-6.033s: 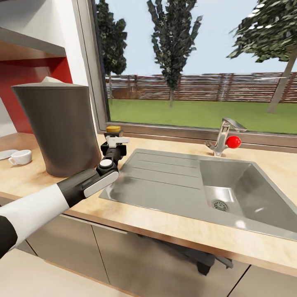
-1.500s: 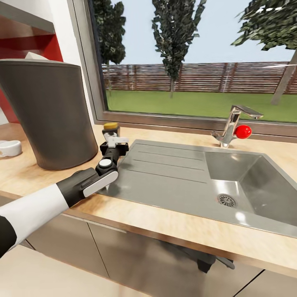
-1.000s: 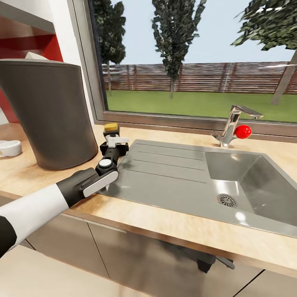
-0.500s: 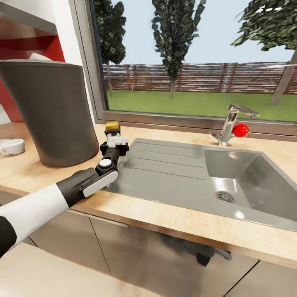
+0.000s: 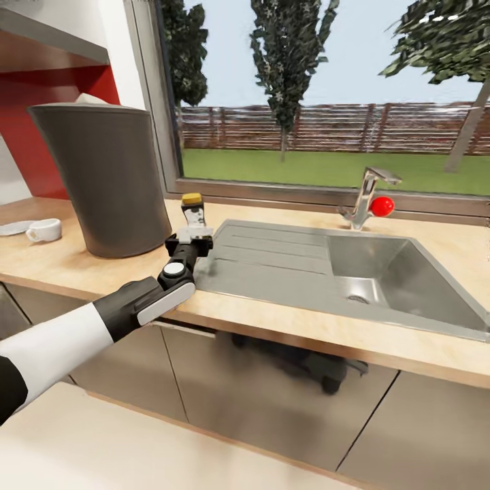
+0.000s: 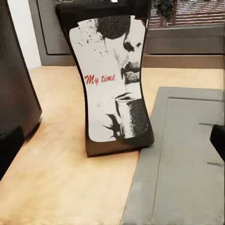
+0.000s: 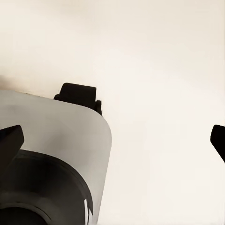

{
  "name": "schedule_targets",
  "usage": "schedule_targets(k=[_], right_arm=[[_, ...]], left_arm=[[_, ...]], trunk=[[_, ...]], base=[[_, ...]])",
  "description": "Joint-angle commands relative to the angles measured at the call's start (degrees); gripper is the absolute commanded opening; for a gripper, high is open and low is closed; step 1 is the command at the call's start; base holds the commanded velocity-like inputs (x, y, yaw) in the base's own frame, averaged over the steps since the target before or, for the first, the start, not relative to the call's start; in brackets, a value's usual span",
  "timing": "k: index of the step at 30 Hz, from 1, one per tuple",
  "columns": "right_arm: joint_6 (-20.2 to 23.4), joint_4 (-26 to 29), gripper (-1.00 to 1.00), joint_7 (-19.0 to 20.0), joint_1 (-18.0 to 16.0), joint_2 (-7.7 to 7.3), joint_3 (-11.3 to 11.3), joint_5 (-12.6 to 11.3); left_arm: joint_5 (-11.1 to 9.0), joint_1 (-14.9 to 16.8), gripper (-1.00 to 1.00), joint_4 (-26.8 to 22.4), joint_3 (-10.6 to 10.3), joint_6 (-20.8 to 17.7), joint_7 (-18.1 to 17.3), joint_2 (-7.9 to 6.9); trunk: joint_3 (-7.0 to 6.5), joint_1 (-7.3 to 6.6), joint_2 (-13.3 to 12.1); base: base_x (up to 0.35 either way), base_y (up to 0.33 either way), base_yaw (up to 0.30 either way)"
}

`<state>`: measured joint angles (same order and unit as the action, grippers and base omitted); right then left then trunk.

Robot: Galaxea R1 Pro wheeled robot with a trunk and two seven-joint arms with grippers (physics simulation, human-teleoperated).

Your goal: Set up a coffee station on the kitchen countertop: keep the coffee maker on the countertop, move the bottle of coffee from the kitchen shelf to the counter next to the coffee maker, place a paper coffee filter on top of the coffee maker, put the saucer next to the coffee maker with the coffee cup on the saucer, and place the electric kettle next to the coffee maker.

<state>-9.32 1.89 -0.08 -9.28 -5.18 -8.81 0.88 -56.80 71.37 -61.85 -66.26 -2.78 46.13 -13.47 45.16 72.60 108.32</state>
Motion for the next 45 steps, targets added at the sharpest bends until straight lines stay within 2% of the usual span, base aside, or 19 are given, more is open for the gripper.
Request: schedule_targets(k=[1,7,13,15,22,34,42,43,45], right_arm=[[-0.2,0.0,1.00,0.0,0.0,-0.01,-0.2,0.1],[-0.2,0.0,1.00,0.0,0.0,-0.05,-0.2,0.1],[-0.2,0.0,1.00,0.0,-0.4,-0.50,-0.5,0.1],[-0.2,0.0,1.00,0.0,-0.4,-0.50,-0.5,0.1],[-0.2,0.0,1.00,0.0,-0.4,-0.50,-0.5,0.1],[-0.2,0.0,1.00,0.0,-0.4,-0.55,-0.6,0.2],[-0.2,0.0,1.00,0.0,-0.5,-0.62,-1.0,0.6],[-0.2,0.0,1.00,0.0,-0.5,-0.62,-1.0,0.6],[-0.2,0.0,1.00,0.0,-0.5,-0.62,-1.0,0.6]], left_arm=[[-0.1,0.1,1.00,-0.1,-0.2,-0.3,0.4,-0.05],[-0.1,0.1,1.00,-0.1,-0.2,-0.3,0.4,0.01],[-0.1,-1.9,1.00,-1.2,1.7,-0.4,-1.6,1.96],[-0.1,-2.0,1.00,-1.2,1.7,-0.4,-2.2,2.55],[-0.1,-2.0,1.00,-1.2,1.7,-0.4,-4.2,2.55],[0.2,-1.7,1.00,-1.5,1.4,-0.7,-3.9,2.77],[0.7,-1.4,1.00,-4.1,4.0,-3.3,-1.3,3.57],[0.7,-1.4,1.00,-22.5,6.0,-10.3,1.1,3.67],[0.7,-1.4,1.00,-24.0,6.1,-10.6,-1.4,3.78]], trunk=[[0.05,-0.03,0.0],[0.05,-0.03,0.0],[0.05,-0.03,0.0],[0.05,-0.03,0.0],[0.05,-0.03,0.0],[0.05,-0.03,0.0],[0.05,-0.03,0.0],[0.05,-0.03,0.0],[0.05,-0.03,0.0]], base=[[-0.274,0.000,0.000],[-0.177,0.000,0.000],[0.000,0.000,0.000],[0.000,0.000,0.000],[0.000,0.000,0.000],[0.000,0.000,0.000],[0.000,0.000,0.000],[0.000,0.000,0.000],[0.000,0.000,0.000]])
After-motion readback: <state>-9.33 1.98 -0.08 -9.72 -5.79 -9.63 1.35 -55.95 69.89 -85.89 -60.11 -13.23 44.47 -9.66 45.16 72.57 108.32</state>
